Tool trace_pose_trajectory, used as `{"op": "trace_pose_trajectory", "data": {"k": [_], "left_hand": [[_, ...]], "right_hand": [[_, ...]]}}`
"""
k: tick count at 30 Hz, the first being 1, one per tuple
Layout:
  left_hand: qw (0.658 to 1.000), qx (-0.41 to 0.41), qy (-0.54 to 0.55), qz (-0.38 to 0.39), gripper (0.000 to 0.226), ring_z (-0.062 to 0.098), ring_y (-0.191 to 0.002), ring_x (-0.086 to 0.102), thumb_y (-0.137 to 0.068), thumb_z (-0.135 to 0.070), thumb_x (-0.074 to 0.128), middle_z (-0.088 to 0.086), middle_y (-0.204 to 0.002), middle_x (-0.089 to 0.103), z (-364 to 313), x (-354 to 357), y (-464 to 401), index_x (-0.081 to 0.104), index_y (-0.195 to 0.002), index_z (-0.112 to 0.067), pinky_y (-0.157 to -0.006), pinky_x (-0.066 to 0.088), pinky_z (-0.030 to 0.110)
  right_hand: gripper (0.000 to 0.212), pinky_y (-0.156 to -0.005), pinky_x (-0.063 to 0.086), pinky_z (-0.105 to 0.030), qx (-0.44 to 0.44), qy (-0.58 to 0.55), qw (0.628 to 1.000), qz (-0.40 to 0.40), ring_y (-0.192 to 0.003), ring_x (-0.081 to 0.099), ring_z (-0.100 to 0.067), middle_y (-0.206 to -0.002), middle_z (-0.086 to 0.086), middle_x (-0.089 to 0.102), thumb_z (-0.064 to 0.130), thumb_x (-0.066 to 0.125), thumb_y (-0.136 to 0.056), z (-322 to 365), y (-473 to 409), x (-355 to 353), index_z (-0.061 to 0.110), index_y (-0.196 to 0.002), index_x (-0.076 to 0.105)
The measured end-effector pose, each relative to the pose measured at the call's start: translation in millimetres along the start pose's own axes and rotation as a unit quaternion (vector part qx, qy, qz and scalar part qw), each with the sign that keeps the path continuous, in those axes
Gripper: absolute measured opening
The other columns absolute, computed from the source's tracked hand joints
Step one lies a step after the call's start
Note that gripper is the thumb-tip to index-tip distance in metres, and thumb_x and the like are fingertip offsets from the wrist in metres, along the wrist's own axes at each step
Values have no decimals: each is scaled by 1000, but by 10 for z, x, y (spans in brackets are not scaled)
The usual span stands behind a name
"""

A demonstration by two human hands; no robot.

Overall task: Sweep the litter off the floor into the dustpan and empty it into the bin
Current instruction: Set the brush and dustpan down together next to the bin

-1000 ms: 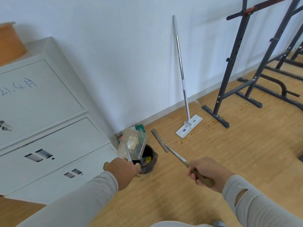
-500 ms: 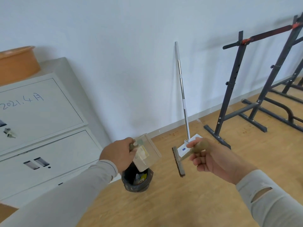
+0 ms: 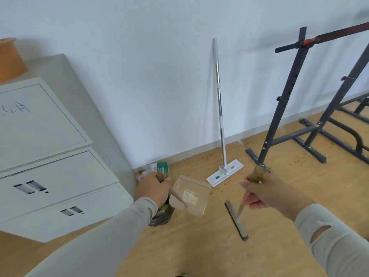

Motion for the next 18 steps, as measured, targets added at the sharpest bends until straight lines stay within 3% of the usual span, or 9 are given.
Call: {"op": "trace_pose_trajectory", "data": {"k": [4,8,13,15,18], "left_hand": [[997,-59,37,14,18,30,-91,65,-95,-39,61,2,-97,69,18,410,-194,65,-99,-22,-87,54,38],[989,-126,74,24,18,26,-80,61,-97,-36,61,3,-92,67,105,791,-529,63,-99,-18,-78,49,34],[973,-190,121,44,18,32,-86,59,-98,-32,60,8,-91,65,235,1233,-1054,61,-101,-14,-79,48,36],[966,-215,136,52,17,32,-82,59,-99,-30,60,6,-85,61,259,1389,-1237,60,-102,-13,-74,46,35],[951,-252,170,63,17,33,-84,64,-98,-30,60,10,-95,68,300,1599,-1505,58,-106,-14,-77,52,37]], "right_hand": [[19,-77,67,-47,28,17,999,-34,-76,80,-31,-89,-25,77,27,65,-97,16,-384,-86,8,-100,67],[15,-71,67,-41,79,45,996,-19,-68,80,-24,-88,-20,74,20,63,-98,121,-891,-15,10,-109,66],[18,-67,64,-32,108,163,981,-4,-72,74,-17,-91,-10,75,17,60,-96,449,-1510,183,16,-114,67],[19,-73,64,-33,119,196,973,0,-80,75,-17,-97,-8,74,19,63,-96,590,-1733,264,19,-115,67],[21,-92,62,-41,129,236,963,-10,-94,73,-19,-101,-3,74,23,66,-94,756,-2052,369,24,-114,71]]}}
Point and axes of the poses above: each hand's wrist, its own y-axis away from the middle knuckle, its own x-axis out of the palm, z = x × y, the point moved 3 cm from there along -y, towards the middle knuckle
